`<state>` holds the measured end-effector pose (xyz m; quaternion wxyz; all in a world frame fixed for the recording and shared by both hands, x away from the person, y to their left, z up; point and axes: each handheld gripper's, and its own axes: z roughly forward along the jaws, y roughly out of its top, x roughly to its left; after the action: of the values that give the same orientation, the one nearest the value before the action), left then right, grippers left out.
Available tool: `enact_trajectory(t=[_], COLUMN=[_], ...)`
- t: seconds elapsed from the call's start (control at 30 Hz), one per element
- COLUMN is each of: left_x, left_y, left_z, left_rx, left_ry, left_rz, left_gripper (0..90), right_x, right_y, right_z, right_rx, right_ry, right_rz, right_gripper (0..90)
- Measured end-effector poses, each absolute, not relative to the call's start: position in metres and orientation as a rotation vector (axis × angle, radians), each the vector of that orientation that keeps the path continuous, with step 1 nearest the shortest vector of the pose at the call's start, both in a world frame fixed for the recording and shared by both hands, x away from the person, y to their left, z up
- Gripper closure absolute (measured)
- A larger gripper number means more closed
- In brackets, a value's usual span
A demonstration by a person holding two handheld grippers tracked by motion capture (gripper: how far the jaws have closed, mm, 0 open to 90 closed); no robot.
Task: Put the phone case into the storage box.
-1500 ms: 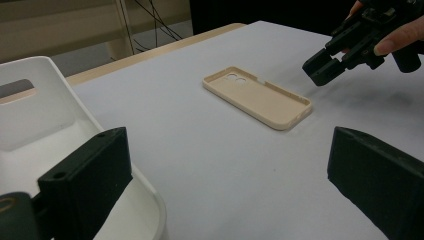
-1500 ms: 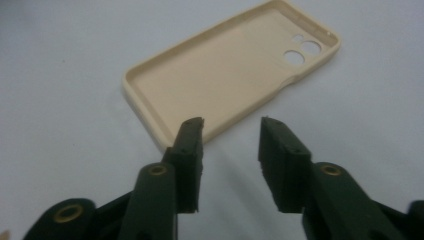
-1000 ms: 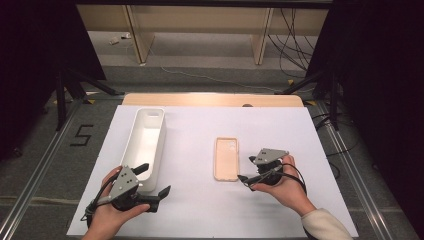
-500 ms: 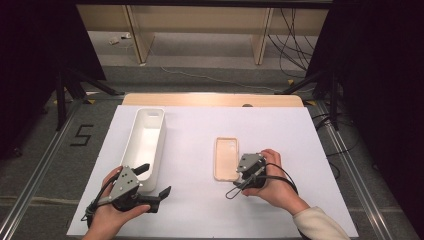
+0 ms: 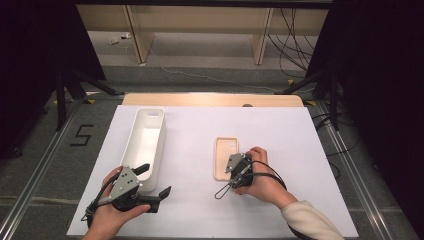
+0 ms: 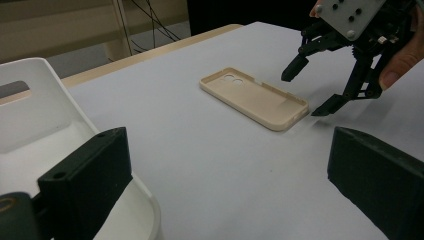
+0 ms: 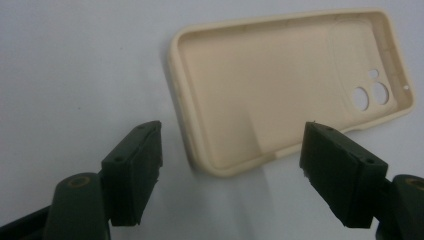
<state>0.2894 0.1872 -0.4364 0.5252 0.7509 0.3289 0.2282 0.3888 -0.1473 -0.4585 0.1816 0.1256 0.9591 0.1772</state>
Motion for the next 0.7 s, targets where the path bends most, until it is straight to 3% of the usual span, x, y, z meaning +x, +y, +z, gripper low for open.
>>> enact_trajectory(t=[0.7], left_x=[0.289], left_y=[0.187], left_z=[-0.437], left_rx=[1.795], left_ry=[0.790], left_rz=[0.542], left_gripper=[3.2], right_x=[0.406], right_y=[-0.126], right_z=[-0.461], right_rx=[0.285], right_ry=[2.757], right_rz=[0.369], right_gripper=[26.8])
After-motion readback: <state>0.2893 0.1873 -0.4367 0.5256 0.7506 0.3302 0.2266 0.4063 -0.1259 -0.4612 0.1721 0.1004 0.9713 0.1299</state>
